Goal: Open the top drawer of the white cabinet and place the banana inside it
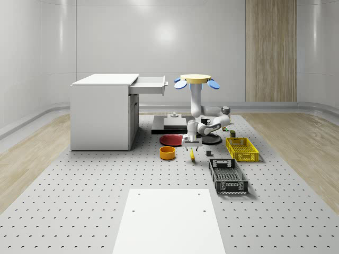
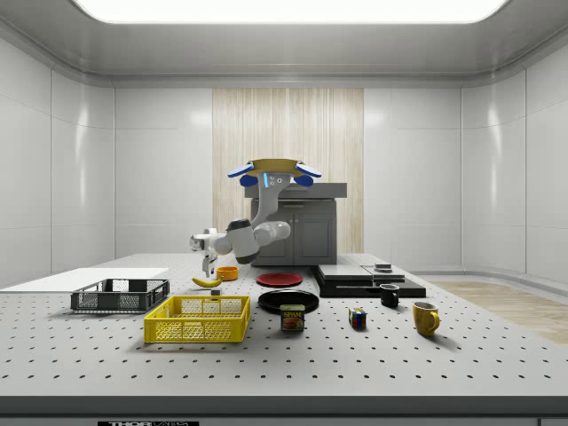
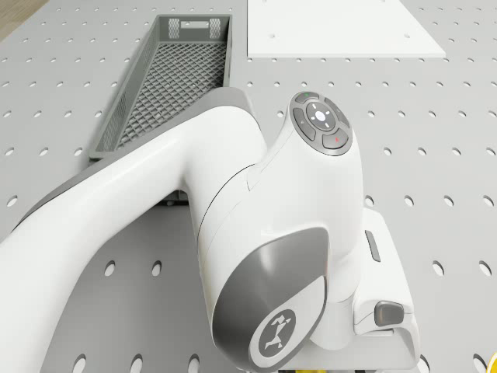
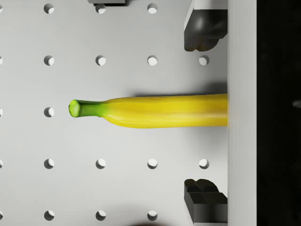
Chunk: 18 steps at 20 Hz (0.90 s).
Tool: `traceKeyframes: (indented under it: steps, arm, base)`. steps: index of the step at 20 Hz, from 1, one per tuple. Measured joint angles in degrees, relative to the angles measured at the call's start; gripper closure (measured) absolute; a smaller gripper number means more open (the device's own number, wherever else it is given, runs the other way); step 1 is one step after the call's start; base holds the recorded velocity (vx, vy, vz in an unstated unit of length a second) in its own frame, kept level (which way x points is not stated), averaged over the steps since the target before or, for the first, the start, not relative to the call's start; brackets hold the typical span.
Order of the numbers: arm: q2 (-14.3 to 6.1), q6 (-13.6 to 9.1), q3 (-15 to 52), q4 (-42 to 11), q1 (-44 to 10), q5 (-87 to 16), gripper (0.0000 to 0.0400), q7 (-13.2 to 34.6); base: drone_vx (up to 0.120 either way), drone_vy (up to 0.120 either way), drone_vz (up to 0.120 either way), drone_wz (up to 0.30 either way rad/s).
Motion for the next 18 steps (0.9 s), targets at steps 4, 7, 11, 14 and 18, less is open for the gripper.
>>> traceKeyframes:
  steps: [4, 7, 11, 14, 18]
  arm:
    - [-0.1, 1.1, 1.7, 0.8, 0.6, 1.4, 0.0000, 0.1]
    - [0.0, 1.6, 2.1, 2.5, 1.8, 1.7, 0.0000, 0.5]
    - [0.1, 2.3, 2.7, 4.6, 3.3, 2.0, 0.0000, 0.9]
    - [0.2, 3.0, 3.8, 5.7, 4.0, 2.8, 0.0000, 1.1]
    - [0.3, 4.0, 5.2, 6.7, 4.7, 4.0, 0.0000, 1.2]
  base:
    - [0.000, 0.000, 0.000, 0.000]
    - [0.000, 0.000, 0.000, 0.000]
    - [0.000, 0.000, 0.000, 0.000]
    - [0.000, 0.000, 0.000, 0.000]
    - [0.000, 0.000, 0.000, 0.000]
